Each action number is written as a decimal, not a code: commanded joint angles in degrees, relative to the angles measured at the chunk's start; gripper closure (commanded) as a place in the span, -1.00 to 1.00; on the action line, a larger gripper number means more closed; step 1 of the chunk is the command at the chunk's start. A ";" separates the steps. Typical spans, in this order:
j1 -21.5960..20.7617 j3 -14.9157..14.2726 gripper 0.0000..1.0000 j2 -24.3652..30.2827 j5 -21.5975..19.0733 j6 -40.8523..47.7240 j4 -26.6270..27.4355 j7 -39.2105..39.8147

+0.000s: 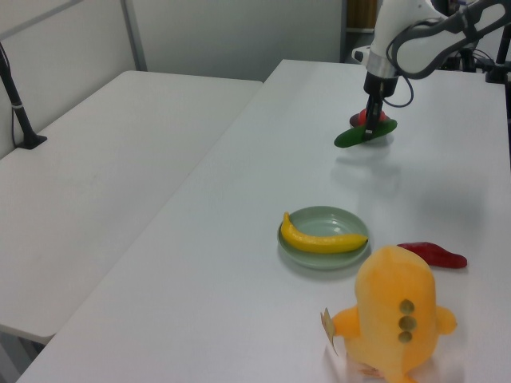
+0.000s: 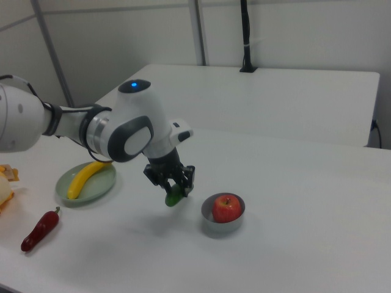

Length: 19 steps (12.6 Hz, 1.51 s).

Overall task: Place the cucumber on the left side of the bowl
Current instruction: 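Carry the cucumber to beside the metal bowl with the apple and lower it, then open the gripper to release the cucumber and lift away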

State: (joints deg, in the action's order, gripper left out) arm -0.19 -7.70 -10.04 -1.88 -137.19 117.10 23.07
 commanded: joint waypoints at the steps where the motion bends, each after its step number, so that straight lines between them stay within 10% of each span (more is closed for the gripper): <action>1: 0.54 -0.48 0.72 -0.76 -0.49 -7.72 4.01 1.45; 6: 0.54 -0.48 0.70 -3.05 1.00 -8.18 4.11 1.54; 14: 0.72 -0.74 -0.95 -2.97 0.91 -7.39 3.75 0.58; 19: 0.37 -0.65 -1.00 -2.44 0.21 -3.89 2.26 0.22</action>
State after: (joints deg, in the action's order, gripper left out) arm 0.72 -8.03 -13.60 -1.54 -144.06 120.17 23.54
